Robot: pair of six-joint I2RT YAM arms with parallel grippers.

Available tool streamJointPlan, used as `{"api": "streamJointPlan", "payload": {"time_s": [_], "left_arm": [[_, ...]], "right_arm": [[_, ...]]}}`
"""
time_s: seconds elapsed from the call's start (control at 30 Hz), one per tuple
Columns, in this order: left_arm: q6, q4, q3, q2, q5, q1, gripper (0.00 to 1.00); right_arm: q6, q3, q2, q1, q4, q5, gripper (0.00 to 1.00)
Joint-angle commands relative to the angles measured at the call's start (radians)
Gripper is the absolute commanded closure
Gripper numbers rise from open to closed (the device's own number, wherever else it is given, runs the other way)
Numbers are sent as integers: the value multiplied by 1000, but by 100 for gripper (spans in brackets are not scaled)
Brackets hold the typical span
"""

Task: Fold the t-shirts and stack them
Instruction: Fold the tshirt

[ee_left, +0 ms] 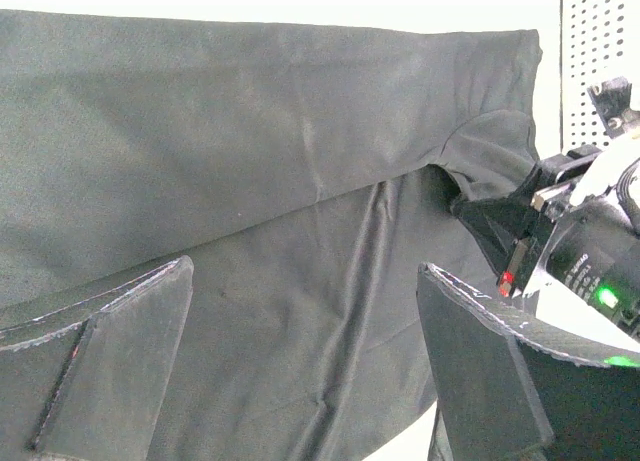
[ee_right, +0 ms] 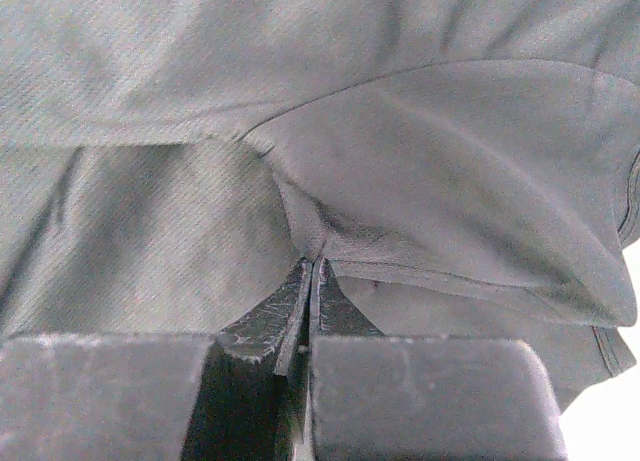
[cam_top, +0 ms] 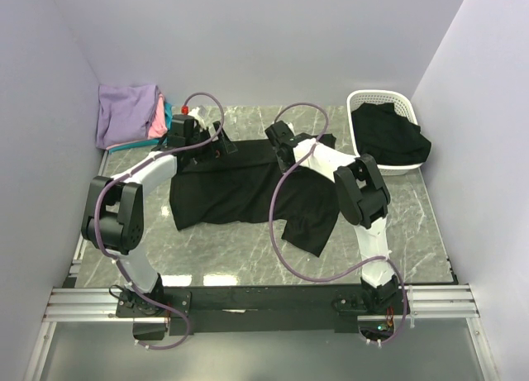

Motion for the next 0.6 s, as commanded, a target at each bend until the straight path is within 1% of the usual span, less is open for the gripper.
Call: {"api": "streamJointPlan", "payload": {"time_s": [0.0,0.2,0.4,0.43,0.47,0.53,0.57], "left_arm": [[15,9,38,1,2,-1,1],[10,9,41,13,23,-1,1],[16,-12,55,24,18,-1,0],[18,-17,55,22,12,-1,0],[19,-23,57,21,8,-1,1],[27,-43,55,9,-20,-1,1],[32,-49,52,1,-35,-1,1]], "right_arm": [[3,14,-109,28,-18,7,100],[15,20,-160,52,-93,-42,100],[45,5,-160,55,-150,-85,100],[43,-3,-163,55,-149,-93,88],[60,-9,-167,55,-156,-56,65],[77,-33,-190,57,-138,-25,43],[83,-58,-222,55,-135,-16,29]]}}
